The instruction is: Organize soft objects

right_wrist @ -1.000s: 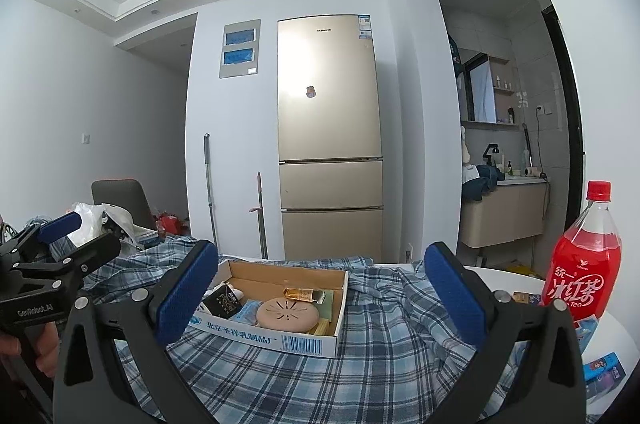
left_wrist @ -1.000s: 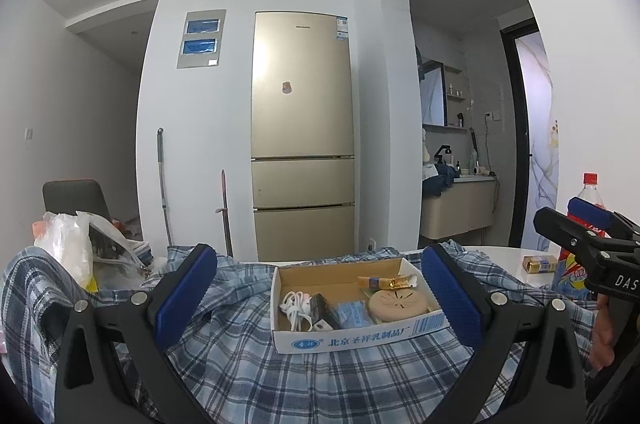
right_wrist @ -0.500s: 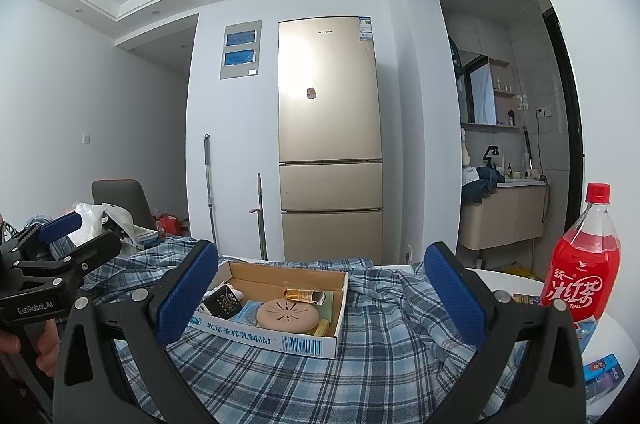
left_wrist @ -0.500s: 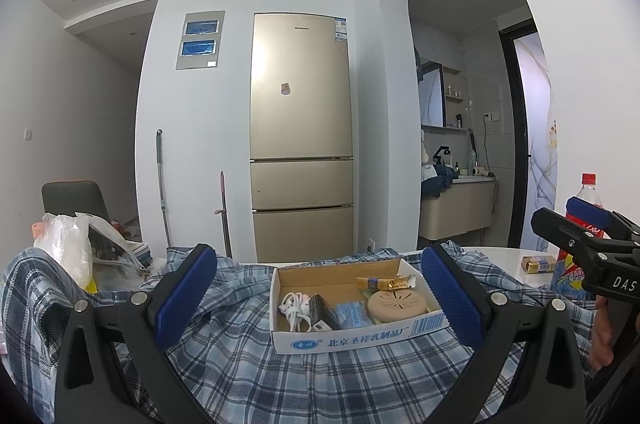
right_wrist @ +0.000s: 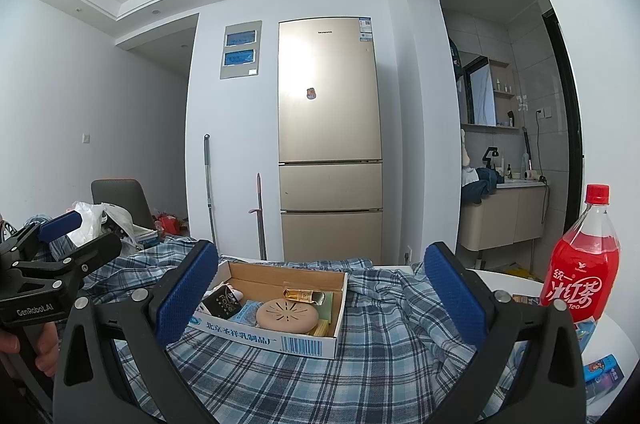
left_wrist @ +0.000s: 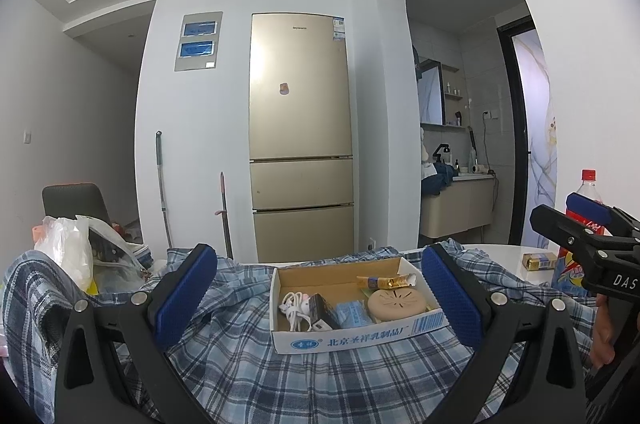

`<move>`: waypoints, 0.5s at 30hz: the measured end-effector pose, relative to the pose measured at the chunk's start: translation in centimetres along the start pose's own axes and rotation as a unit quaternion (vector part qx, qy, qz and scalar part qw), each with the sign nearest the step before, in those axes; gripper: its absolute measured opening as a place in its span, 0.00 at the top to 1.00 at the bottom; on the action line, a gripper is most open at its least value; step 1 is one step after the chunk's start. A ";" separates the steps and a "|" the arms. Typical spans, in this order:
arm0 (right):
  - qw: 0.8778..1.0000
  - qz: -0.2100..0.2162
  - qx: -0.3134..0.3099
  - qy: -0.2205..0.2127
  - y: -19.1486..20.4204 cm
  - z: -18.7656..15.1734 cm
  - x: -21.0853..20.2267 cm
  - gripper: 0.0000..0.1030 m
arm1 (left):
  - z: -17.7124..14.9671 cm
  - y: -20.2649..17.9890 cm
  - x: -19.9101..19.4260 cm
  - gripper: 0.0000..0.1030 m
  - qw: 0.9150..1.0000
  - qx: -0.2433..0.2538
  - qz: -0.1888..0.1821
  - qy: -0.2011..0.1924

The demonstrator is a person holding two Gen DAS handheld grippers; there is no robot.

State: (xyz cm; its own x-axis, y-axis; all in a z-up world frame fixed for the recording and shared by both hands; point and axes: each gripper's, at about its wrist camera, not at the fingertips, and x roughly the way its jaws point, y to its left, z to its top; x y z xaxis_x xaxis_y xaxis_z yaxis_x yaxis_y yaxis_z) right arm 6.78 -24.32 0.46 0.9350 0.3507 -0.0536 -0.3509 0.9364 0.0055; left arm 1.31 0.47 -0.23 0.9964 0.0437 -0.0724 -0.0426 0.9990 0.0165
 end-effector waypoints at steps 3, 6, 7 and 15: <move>1.000 0.000 0.000 0.000 0.0 0.0 0.0 0.00 | 0.0 0.0 0.0 0.00 1.000 0.000 0.000 0.000; 1.000 -0.001 0.000 -0.003 0.0 0.1 -0.2 0.00 | 0.0 0.0 0.0 0.00 1.000 0.000 0.001 0.002; 1.000 -0.001 0.000 -0.005 0.0 0.1 -0.2 0.00 | 0.0 0.0 0.0 0.00 1.000 0.000 0.002 0.002; 1.000 0.000 -0.004 -0.008 0.1 0.3 -0.5 0.00 | 0.0 0.0 0.1 0.00 1.000 0.001 0.002 0.002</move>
State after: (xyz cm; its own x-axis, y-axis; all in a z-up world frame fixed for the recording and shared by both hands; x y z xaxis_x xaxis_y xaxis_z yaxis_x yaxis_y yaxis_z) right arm 6.31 -24.42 0.79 0.9360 0.3500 -0.0380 -0.3504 0.9366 -0.0035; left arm 1.43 0.47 -0.26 0.9958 0.0487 -0.0772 -0.0474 0.9987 0.0188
